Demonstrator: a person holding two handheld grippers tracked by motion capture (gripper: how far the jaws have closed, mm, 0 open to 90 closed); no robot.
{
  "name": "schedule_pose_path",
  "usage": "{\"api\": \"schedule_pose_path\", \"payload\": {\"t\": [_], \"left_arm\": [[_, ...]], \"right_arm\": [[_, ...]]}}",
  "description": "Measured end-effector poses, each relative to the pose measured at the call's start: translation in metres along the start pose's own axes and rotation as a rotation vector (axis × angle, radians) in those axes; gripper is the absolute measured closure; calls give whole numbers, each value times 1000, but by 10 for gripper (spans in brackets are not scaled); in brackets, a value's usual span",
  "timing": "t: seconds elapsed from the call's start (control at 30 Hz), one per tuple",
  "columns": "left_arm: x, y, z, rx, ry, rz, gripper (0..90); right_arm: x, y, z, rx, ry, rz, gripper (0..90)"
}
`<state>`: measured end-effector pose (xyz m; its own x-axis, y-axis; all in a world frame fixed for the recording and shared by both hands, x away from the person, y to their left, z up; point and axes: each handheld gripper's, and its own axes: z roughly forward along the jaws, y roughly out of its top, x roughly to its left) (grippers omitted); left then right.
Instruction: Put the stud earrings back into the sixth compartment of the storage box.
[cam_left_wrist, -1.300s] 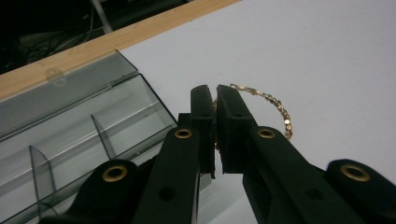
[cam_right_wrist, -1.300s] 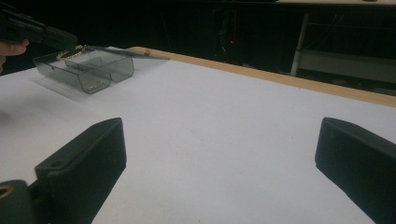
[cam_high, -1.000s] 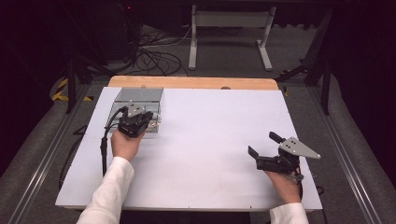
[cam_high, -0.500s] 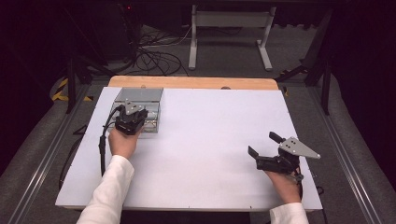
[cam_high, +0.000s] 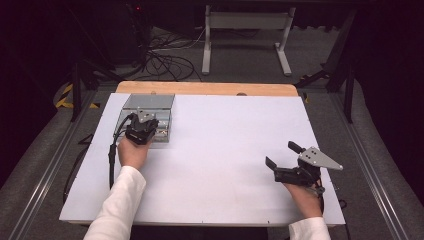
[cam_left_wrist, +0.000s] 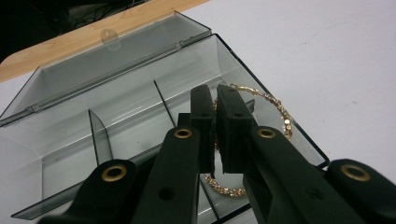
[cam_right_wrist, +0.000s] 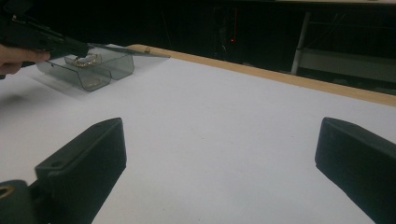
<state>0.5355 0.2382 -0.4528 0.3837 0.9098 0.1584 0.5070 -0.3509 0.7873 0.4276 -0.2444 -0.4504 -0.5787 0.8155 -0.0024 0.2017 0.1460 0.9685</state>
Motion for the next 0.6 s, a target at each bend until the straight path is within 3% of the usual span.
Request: {"api": "schedule_pose_path", "payload": {"t": [0.6], "left_arm": [[-2,-2,9,54,-10,20,858]], "right_arm": [[0,0,0,1,6,4,26]]}}
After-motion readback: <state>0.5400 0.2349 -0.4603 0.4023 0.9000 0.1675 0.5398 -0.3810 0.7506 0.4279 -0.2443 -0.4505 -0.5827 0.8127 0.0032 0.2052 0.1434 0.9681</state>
